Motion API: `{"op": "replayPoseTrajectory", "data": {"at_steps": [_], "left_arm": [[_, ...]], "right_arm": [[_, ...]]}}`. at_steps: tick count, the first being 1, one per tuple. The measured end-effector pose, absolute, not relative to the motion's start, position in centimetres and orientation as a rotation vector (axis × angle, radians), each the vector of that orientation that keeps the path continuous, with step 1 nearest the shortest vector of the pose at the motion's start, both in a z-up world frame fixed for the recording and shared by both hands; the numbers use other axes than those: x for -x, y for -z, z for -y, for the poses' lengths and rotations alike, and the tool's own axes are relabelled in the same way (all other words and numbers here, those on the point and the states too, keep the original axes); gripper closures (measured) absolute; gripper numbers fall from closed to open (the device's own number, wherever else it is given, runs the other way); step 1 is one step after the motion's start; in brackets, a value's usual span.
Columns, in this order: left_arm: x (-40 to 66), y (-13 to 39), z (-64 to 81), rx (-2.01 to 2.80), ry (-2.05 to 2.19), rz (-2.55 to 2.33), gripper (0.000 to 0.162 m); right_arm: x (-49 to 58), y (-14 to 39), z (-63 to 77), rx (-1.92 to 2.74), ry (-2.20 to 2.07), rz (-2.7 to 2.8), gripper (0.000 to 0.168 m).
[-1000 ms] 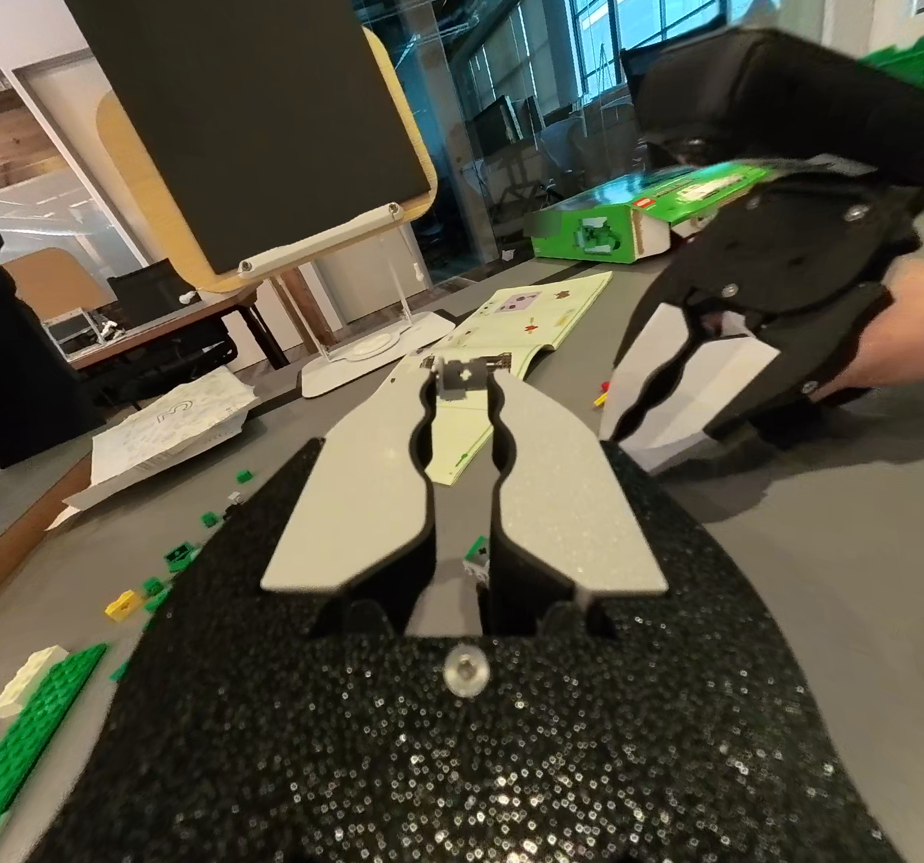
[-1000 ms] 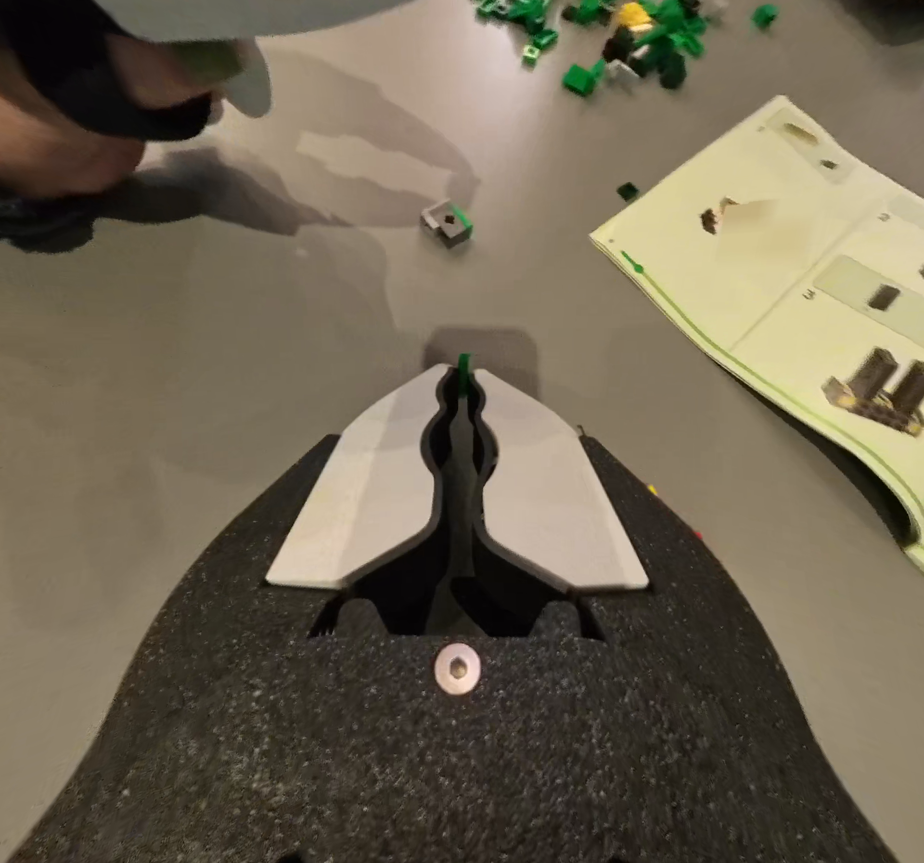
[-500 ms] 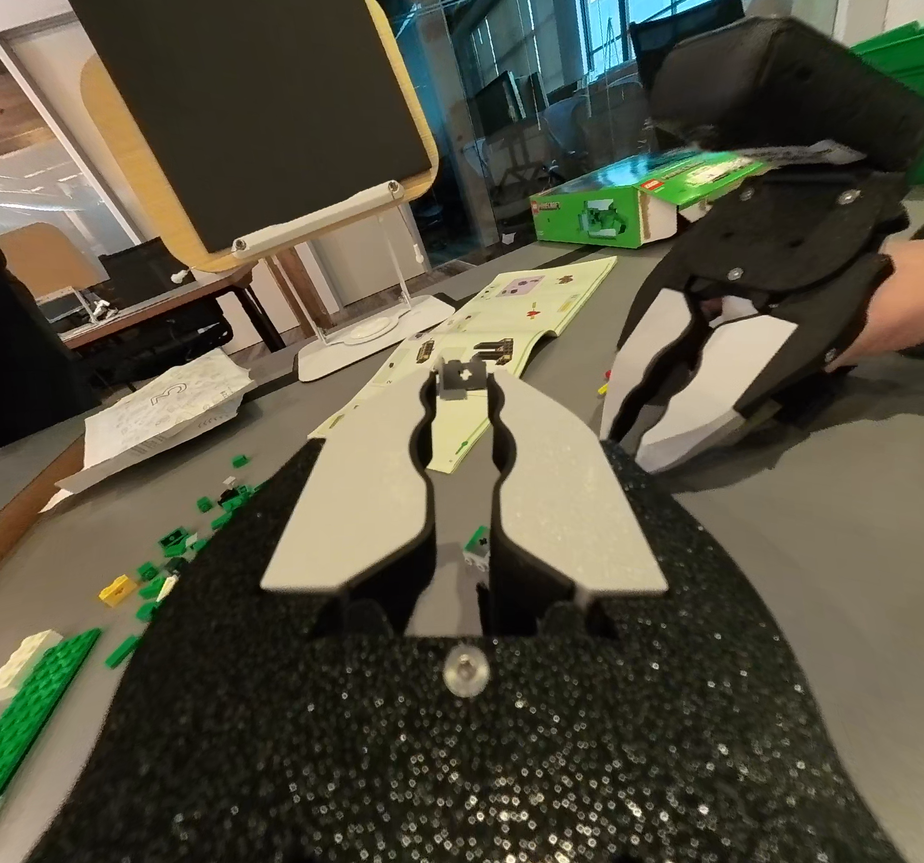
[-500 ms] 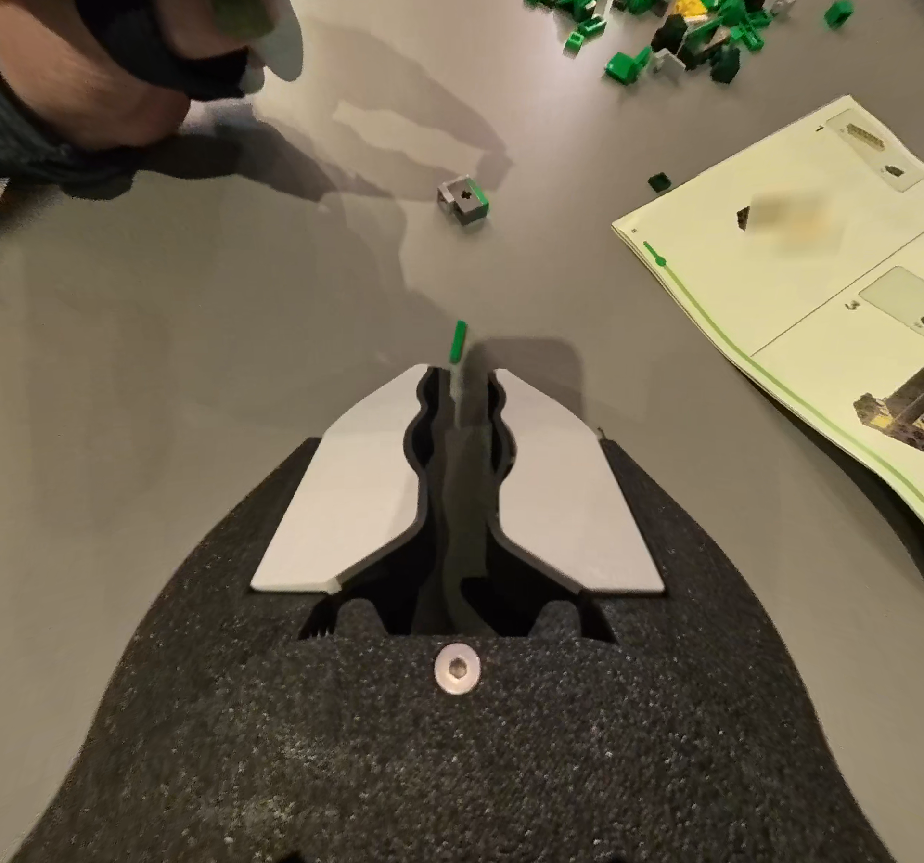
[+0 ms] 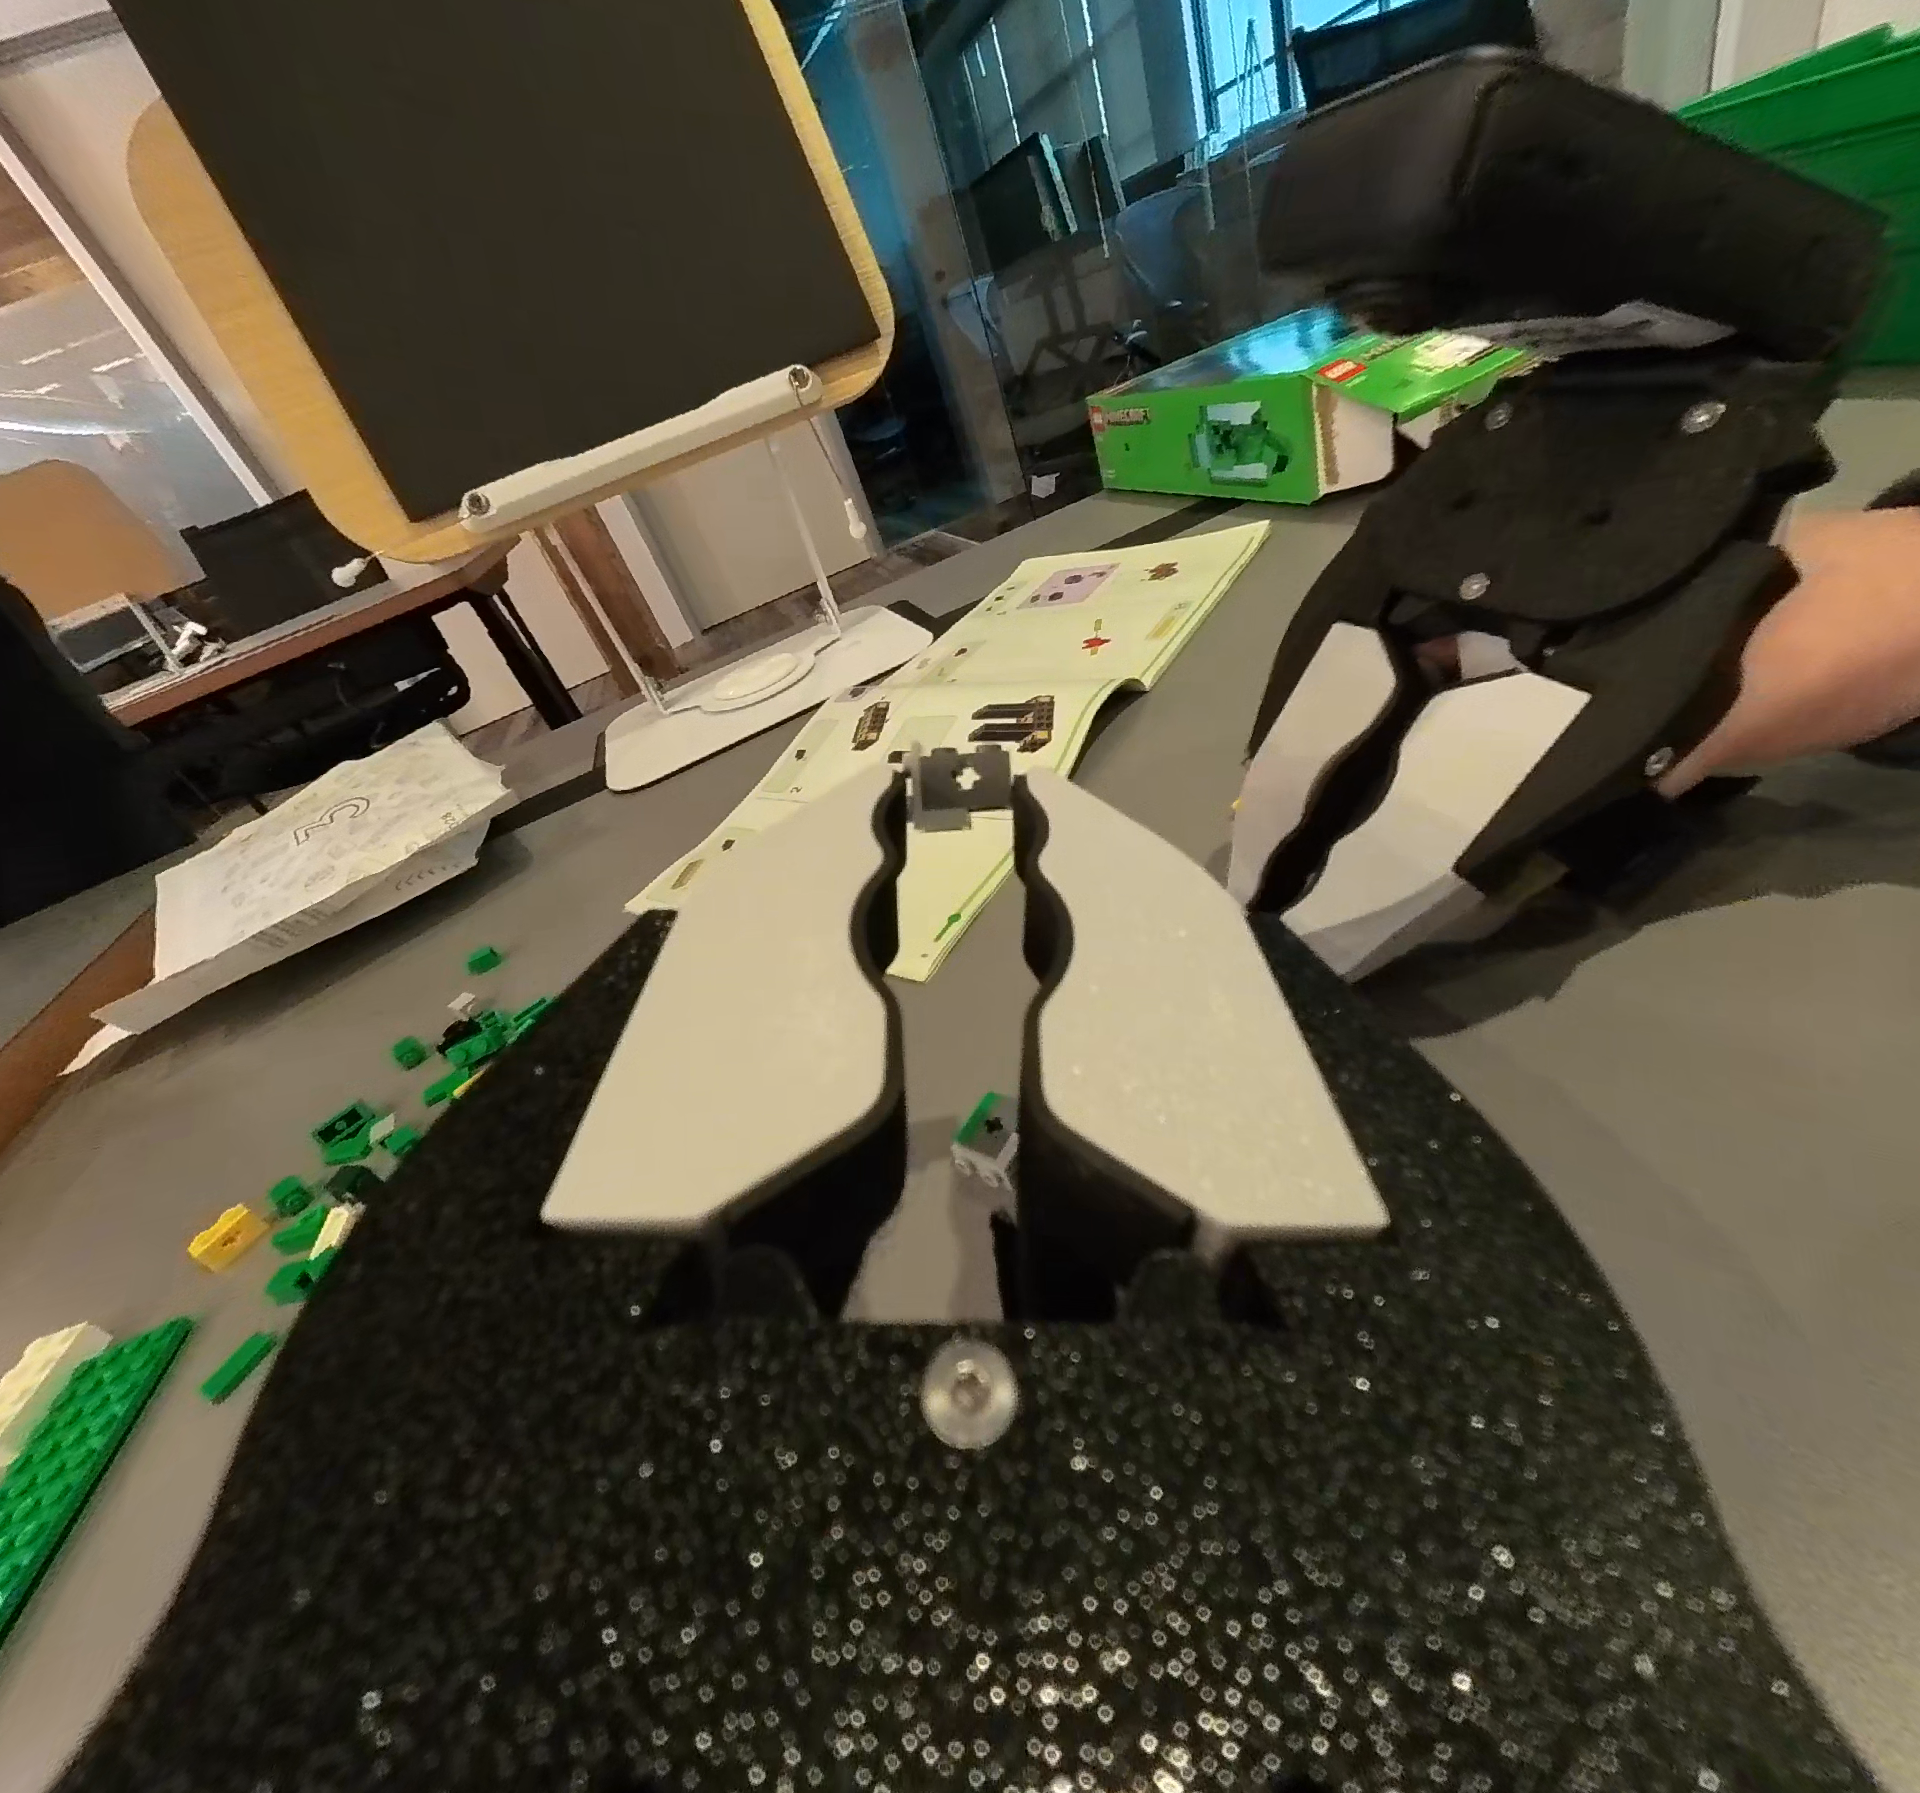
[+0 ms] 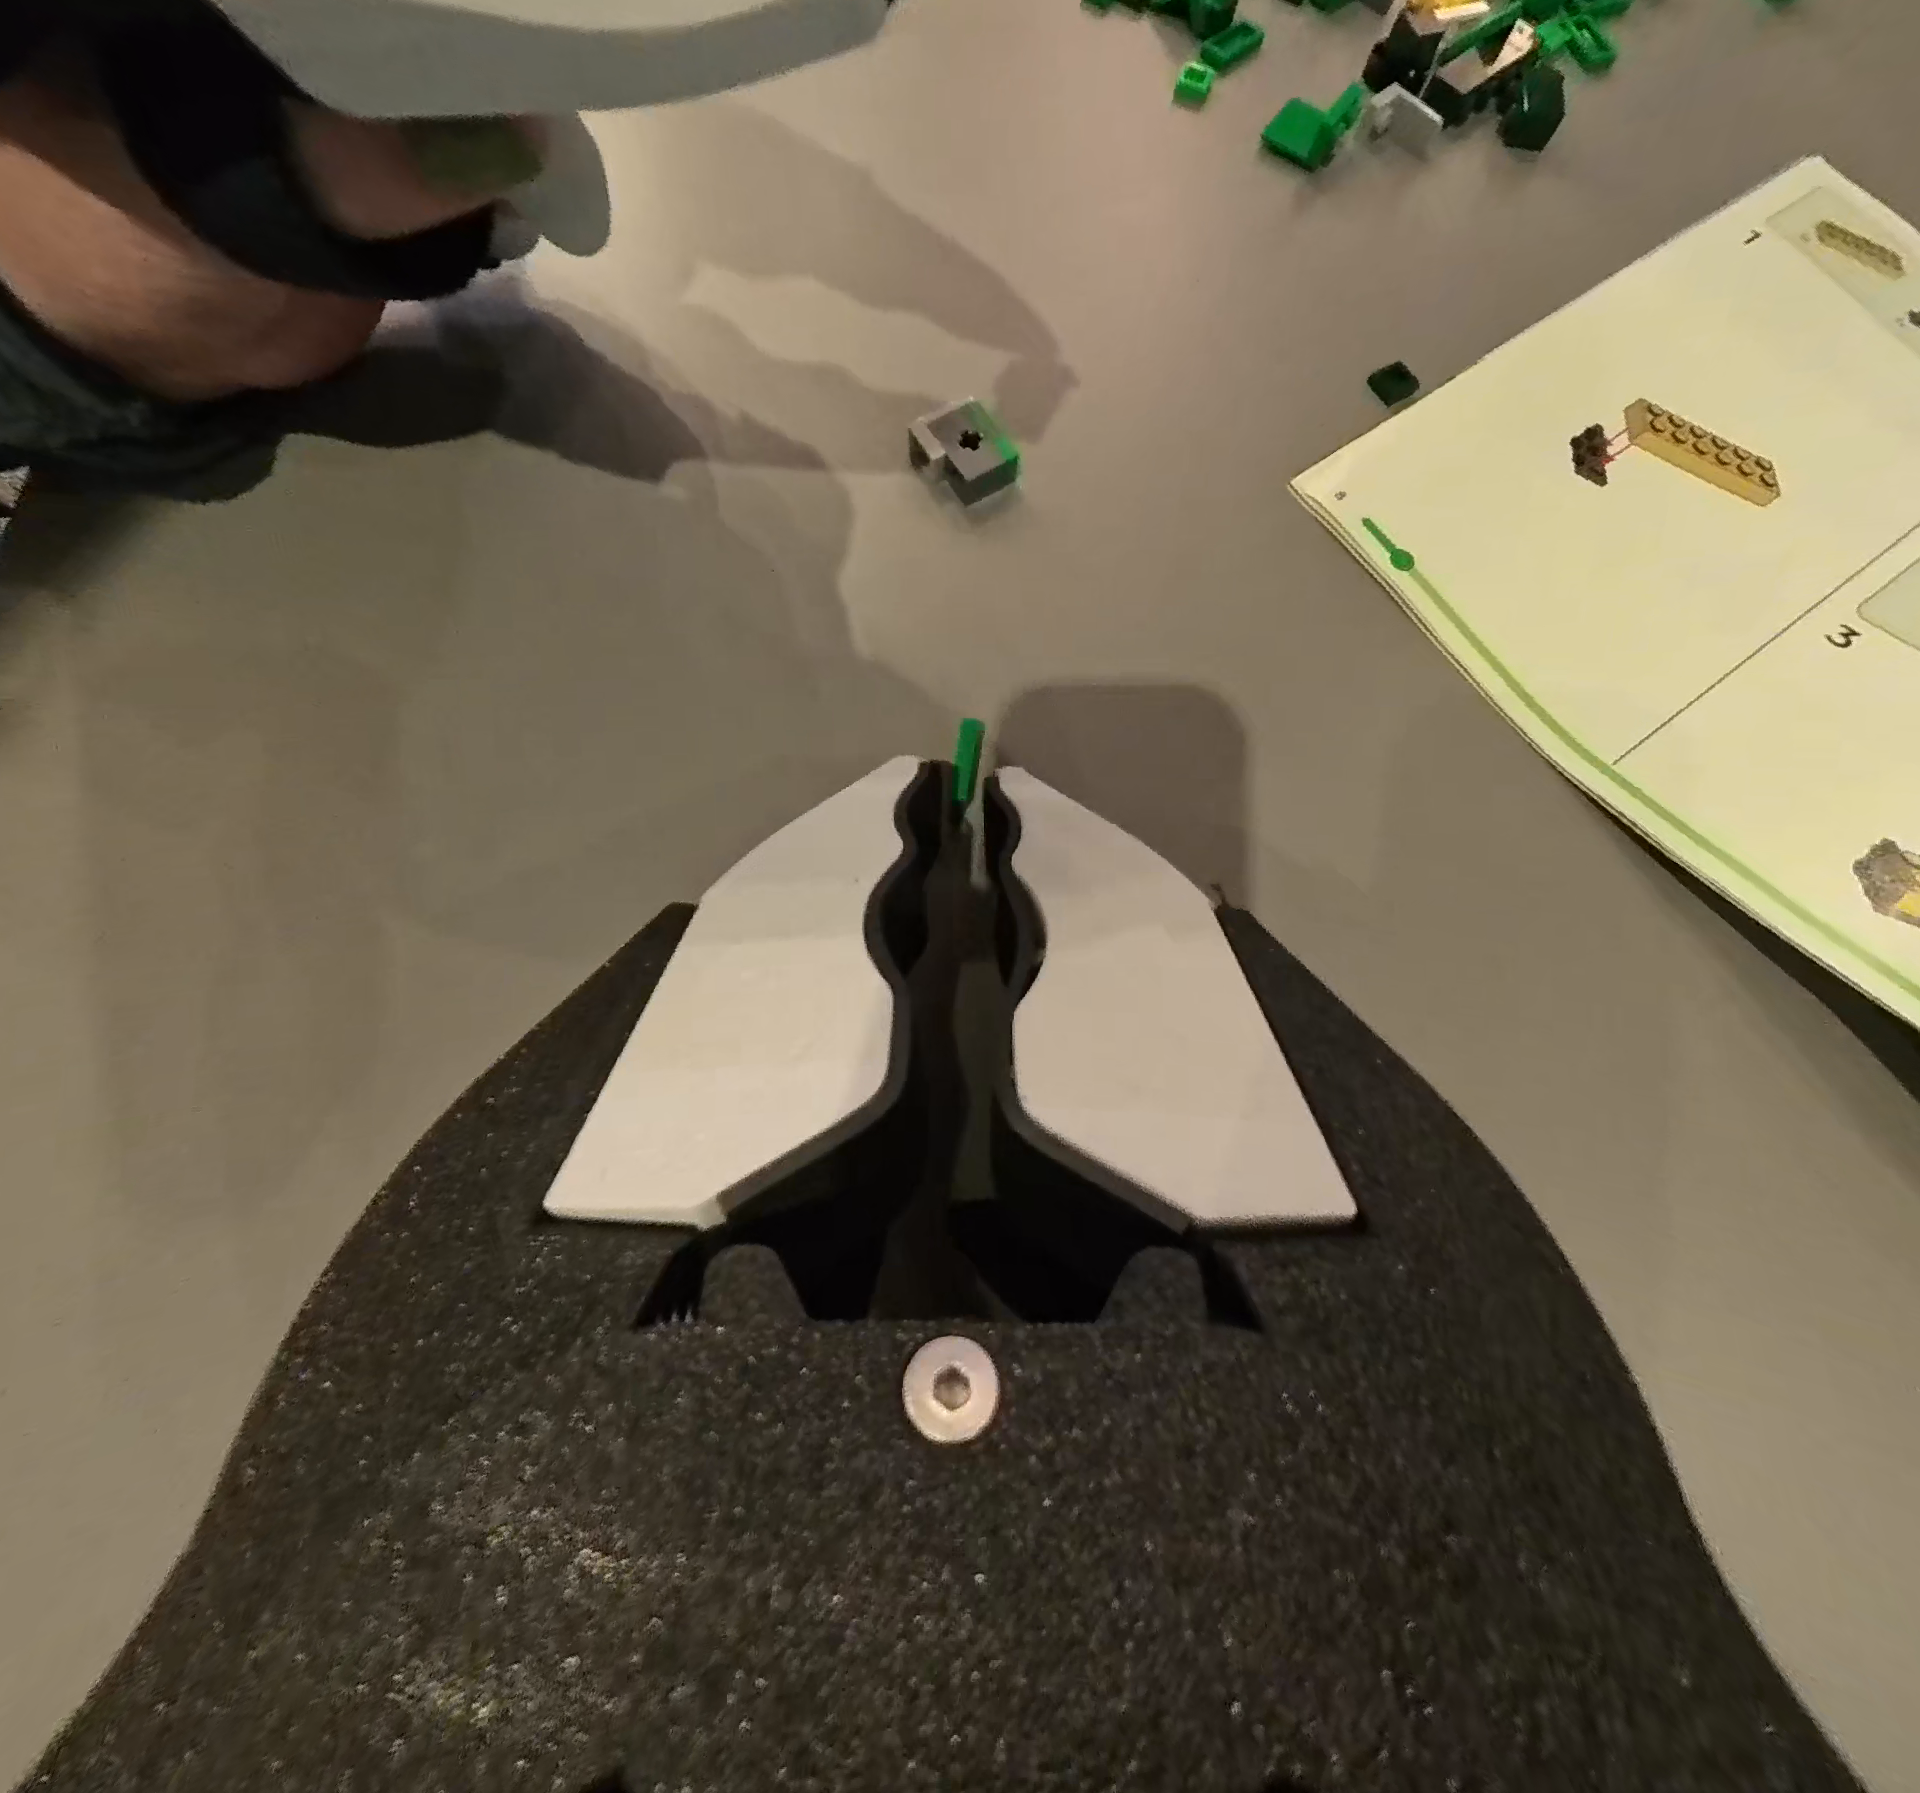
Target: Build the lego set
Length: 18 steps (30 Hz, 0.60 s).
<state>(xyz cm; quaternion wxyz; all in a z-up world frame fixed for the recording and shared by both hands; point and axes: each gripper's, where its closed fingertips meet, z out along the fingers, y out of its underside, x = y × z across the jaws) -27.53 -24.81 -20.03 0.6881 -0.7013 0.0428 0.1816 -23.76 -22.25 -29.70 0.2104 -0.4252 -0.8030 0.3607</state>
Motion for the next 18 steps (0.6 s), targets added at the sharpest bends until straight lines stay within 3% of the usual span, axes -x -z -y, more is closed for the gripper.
{"op": "replayPoseTrajectory", "data": {"at_steps": [9, 18], "left_arm": [[27.6, 20.0, 24.9, 1.563, -0.405, -0.091, 0.143], [27.5, 19.7, 24.9, 1.547, -0.396, -0.090, 0.143]], "right_arm": [[24.1, 29.1, 22.0, 1.148, -0.956, 2.172, 0.166], [25.6, 18.0, 24.1, 0.797, -0.878, 1.820, 0.167]]}}
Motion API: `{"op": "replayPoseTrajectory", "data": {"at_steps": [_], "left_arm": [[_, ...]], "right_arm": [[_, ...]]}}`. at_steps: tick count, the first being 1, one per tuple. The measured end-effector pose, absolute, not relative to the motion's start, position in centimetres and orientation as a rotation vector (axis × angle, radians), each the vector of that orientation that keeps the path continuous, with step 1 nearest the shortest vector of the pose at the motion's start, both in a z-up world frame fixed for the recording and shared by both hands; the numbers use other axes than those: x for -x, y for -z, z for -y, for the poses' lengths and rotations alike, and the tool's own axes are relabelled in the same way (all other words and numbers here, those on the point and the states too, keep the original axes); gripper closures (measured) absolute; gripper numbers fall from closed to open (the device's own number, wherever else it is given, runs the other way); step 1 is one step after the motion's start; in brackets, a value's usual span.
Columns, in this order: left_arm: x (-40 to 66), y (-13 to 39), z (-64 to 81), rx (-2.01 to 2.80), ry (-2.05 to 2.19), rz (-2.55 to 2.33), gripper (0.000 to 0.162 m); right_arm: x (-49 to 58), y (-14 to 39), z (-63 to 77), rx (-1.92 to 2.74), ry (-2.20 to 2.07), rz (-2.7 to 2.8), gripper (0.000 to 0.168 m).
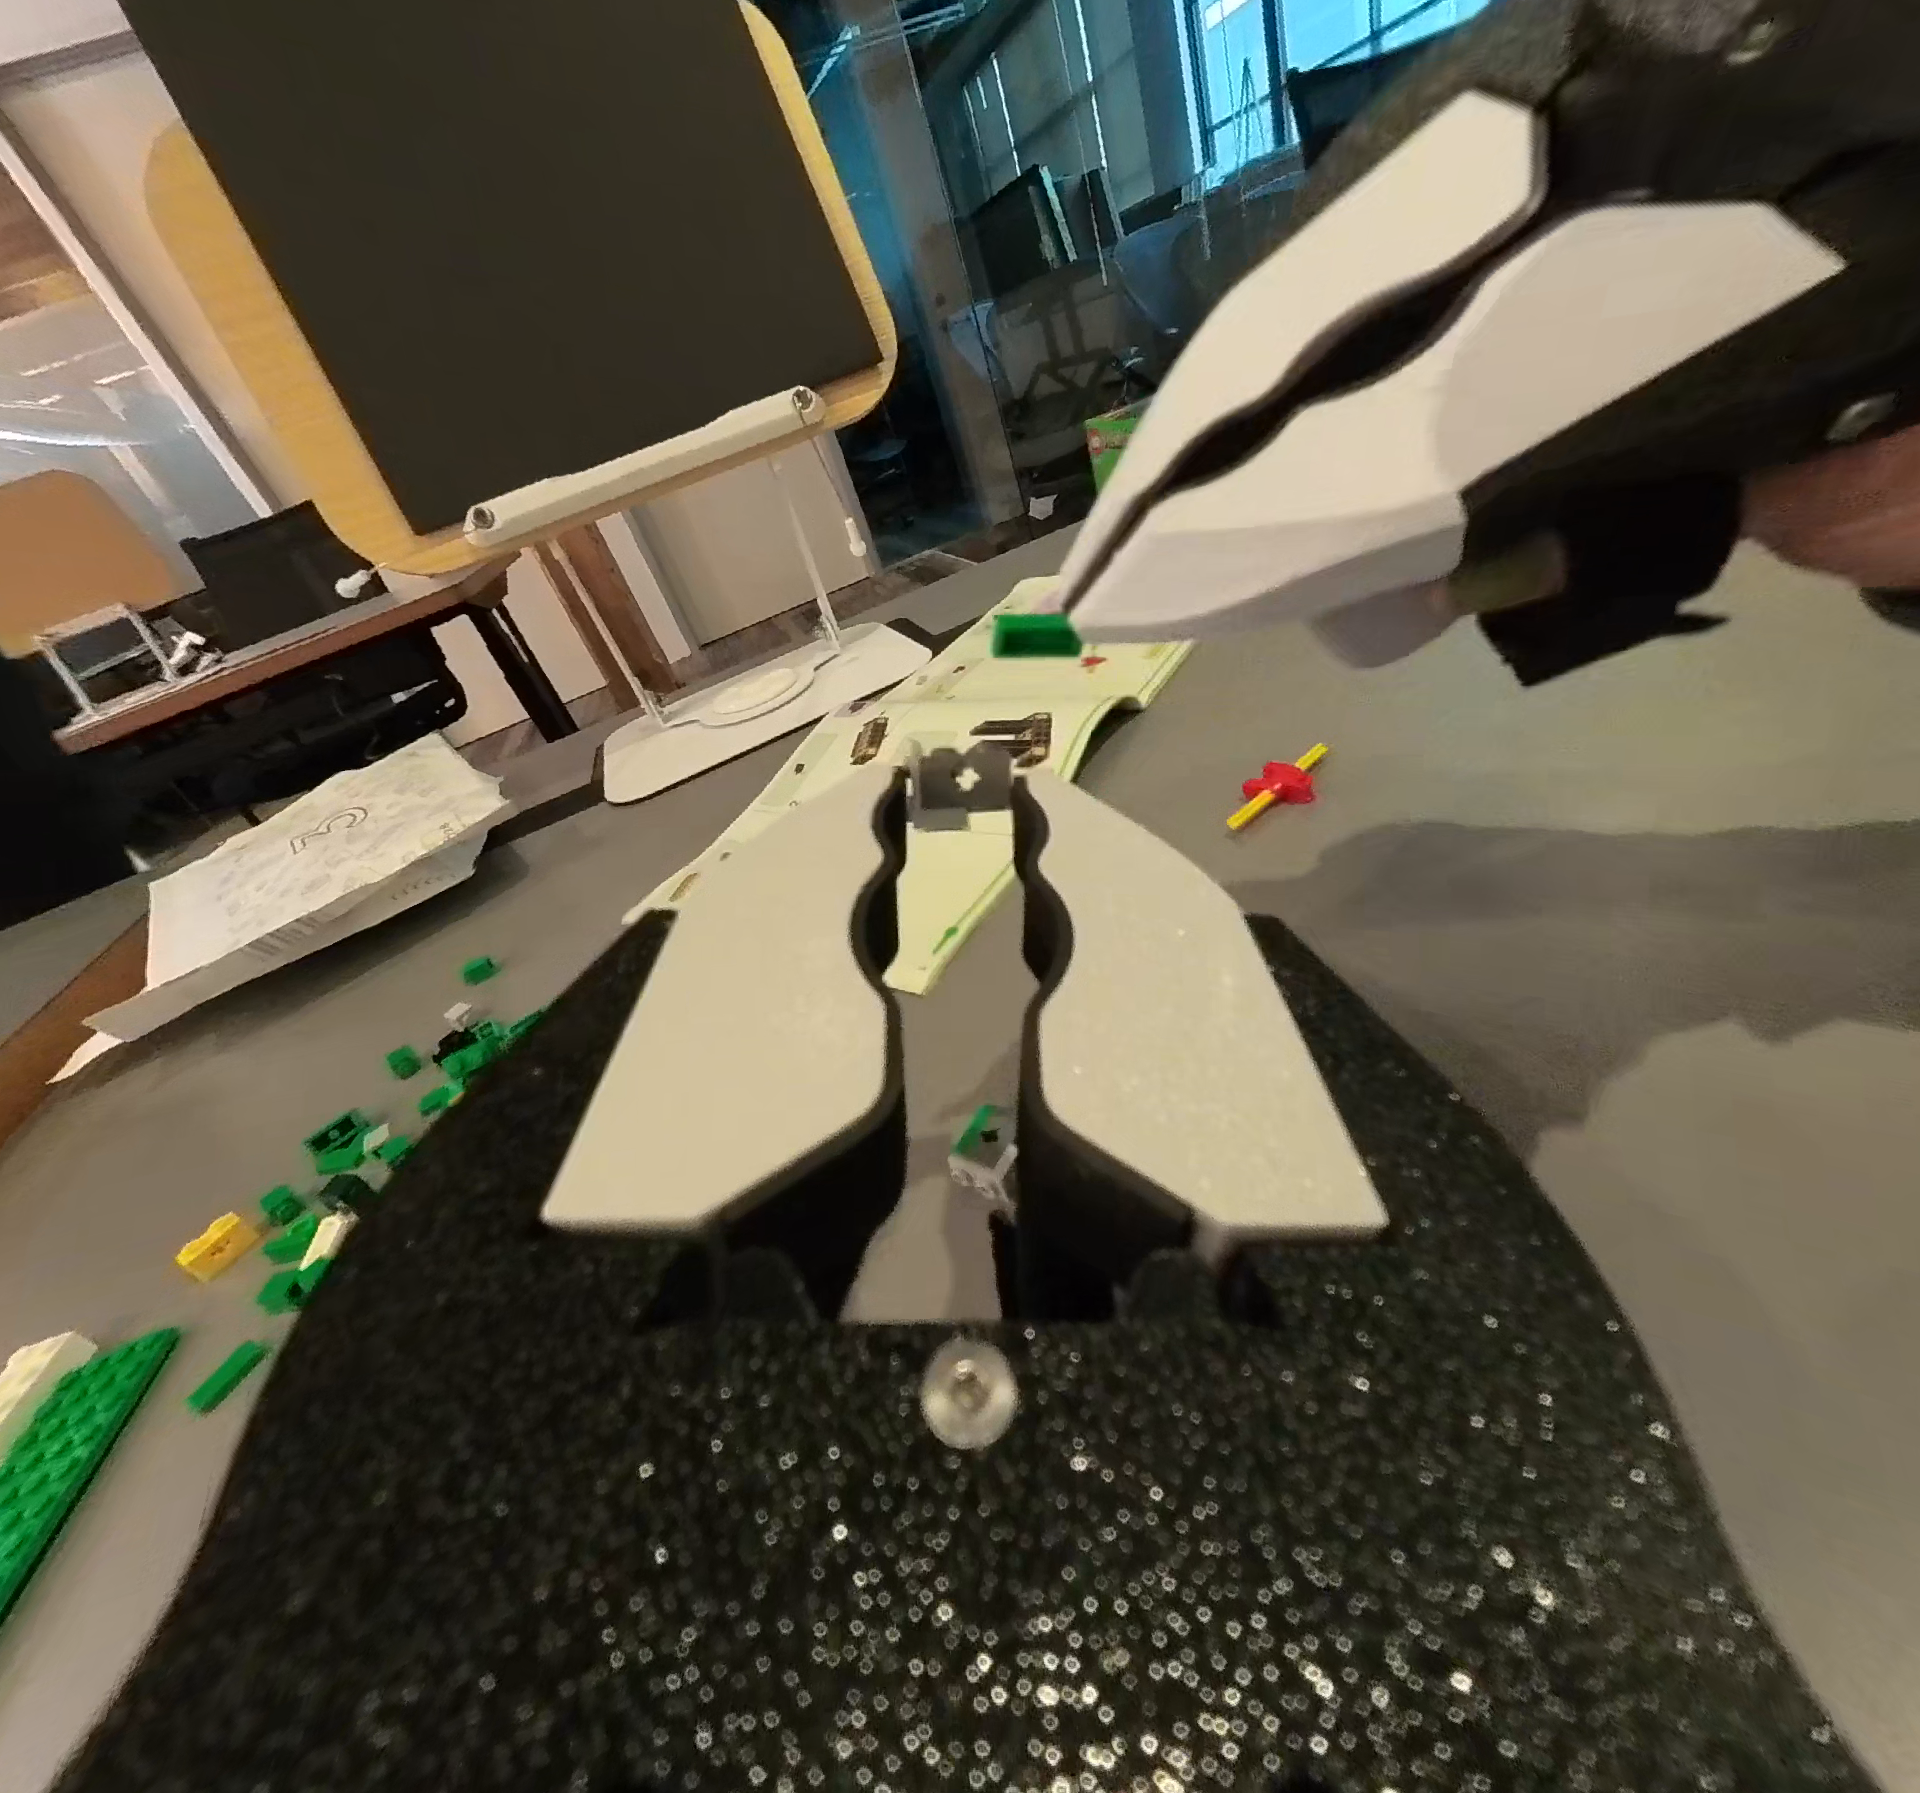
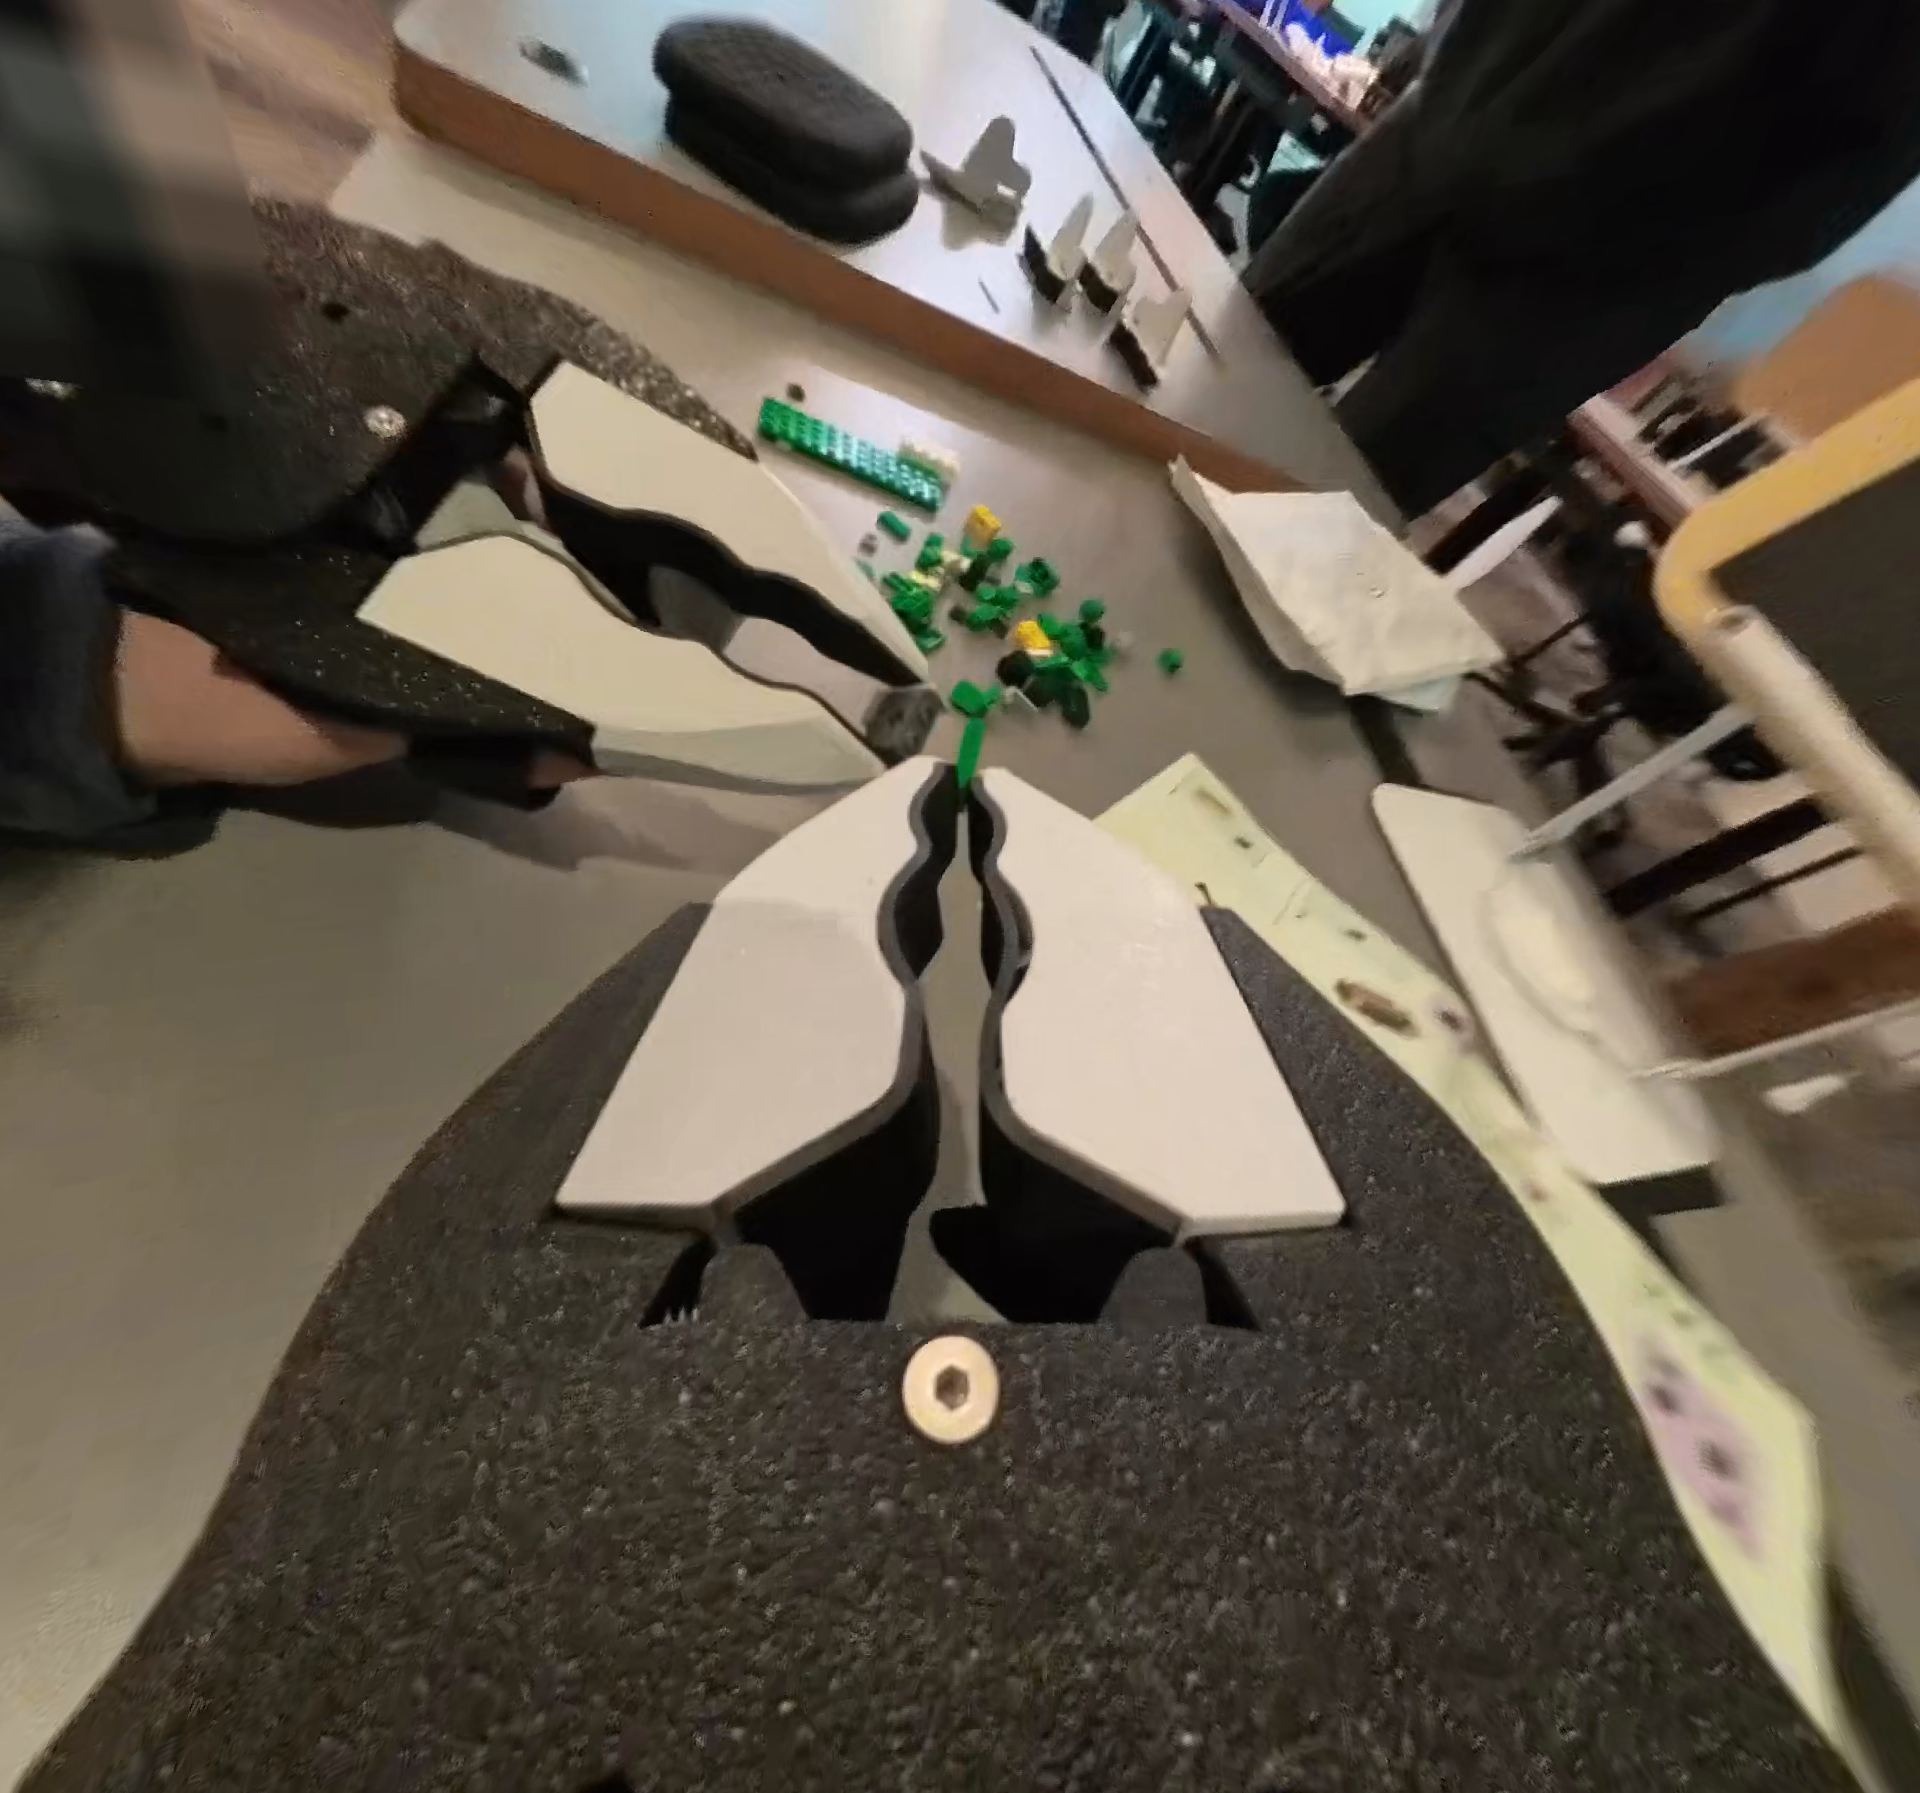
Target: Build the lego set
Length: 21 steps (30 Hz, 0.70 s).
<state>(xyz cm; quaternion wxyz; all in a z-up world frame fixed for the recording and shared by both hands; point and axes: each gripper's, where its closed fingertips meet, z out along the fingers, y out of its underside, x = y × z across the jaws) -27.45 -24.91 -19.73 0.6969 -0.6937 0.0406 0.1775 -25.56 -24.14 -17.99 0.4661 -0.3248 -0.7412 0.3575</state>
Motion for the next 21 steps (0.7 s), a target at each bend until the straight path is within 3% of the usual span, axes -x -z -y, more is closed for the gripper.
{"op": "replayPoseTrajectory", "data": {"at_steps": [5, 21], "left_arm": [[27.3, 19.7, 24.9, 1.547, -0.389, -0.097, 0.143], [26.7, 19.8, 24.6, 1.555, -0.427, -0.151, 0.144]], "right_arm": [[26.2, 18.8, 24.2, 0.674, -0.539, 1.894, 0.167], [26.2, 19.2, 25.0, 0.615, -0.404, 1.995, 0.168]]}}
